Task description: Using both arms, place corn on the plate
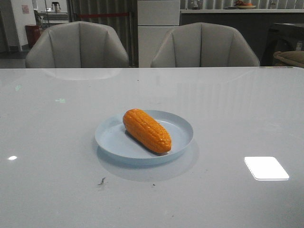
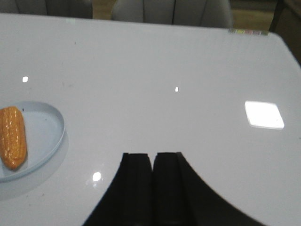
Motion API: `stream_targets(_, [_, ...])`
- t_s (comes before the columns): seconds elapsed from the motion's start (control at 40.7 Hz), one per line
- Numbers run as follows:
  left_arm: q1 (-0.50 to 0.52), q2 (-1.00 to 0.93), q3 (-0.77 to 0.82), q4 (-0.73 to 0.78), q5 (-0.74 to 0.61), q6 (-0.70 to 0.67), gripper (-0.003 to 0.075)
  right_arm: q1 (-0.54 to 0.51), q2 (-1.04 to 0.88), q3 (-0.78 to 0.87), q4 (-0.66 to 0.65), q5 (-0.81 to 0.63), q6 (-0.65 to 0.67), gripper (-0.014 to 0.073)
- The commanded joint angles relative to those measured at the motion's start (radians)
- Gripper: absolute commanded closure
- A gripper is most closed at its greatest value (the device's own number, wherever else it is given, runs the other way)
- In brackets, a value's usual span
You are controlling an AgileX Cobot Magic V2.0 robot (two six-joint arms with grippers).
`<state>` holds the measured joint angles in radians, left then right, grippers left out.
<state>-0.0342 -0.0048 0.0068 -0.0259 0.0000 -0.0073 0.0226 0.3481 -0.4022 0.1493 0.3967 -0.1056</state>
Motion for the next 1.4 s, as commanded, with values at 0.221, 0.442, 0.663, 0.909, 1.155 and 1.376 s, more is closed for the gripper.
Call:
stream_targets(0.221, [0.0,-0.008,0.002,-0.005,-0.082,-0.003,0.0631,0.0,-0.385,0.412,-0.108,-0.41,0.008,0.0557])
stream_targets(0.442, [0.0,-0.008,0.002,-0.005,-0.081,-0.003,0.0631,0.008,-0.381,0.415,-0.105,-0.335,0.073,0.0557])
stream_targets(0.663, [0.0,-0.008,0.002,-0.005,-0.081,-0.003,0.0631,0.008,-0.381,0.415,-0.105,-0.332,0.073,0.0557])
stream_targets(0.909, [0.0,-0.008,0.002,-0.005,-0.081,-0.003,0.0631,0.008,-0.381,0.415,-0.105,-0.332,0.073,0.0557])
stream_targets(1.155, [0.0,-0.008,0.002,-0.005,-0.081,-0.003,0.0631,0.008,-0.381,0.415,-0.105,-0.332,0.073,0.0557])
stream_targets(1.376, [0.0,-0.008,0.002,-0.005,-0.081,-0.003,0.0631,0.008,-0.381,0.415,-0.105,-0.332,0.073,0.0557])
